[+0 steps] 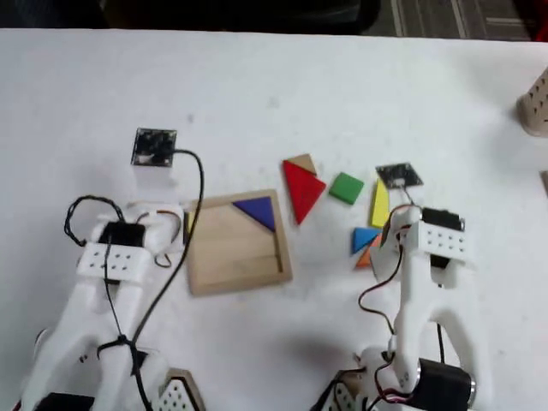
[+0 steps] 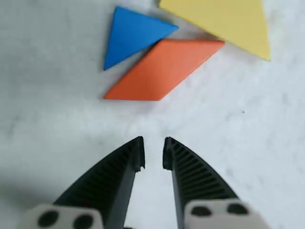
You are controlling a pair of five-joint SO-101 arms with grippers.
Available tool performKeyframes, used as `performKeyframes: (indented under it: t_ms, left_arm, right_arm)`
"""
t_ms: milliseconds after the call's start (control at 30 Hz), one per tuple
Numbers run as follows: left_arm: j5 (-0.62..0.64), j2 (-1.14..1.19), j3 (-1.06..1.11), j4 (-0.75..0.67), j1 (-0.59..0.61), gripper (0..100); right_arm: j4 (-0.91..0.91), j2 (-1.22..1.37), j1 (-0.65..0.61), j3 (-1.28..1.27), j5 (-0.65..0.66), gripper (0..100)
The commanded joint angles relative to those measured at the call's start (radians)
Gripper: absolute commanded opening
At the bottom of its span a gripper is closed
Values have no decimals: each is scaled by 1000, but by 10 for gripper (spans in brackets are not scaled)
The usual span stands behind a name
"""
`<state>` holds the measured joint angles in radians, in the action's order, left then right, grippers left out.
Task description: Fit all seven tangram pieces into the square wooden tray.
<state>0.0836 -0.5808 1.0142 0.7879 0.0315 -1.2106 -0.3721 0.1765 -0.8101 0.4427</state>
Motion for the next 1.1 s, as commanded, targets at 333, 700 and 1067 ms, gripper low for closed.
performKeyframes:
  t_ms: [333, 700, 1067]
  left_arm:
    - [86, 1, -54, -48, 87, 150]
    - [86, 332, -298, 71, 147, 150]
    - [86, 341, -310, 83, 151, 150]
  right_arm:
    - [162, -21, -163, 87, -281, 77]
    - [335, -19, -254, 89, -270, 77]
    - [403, 315, -260, 333, -140, 78]
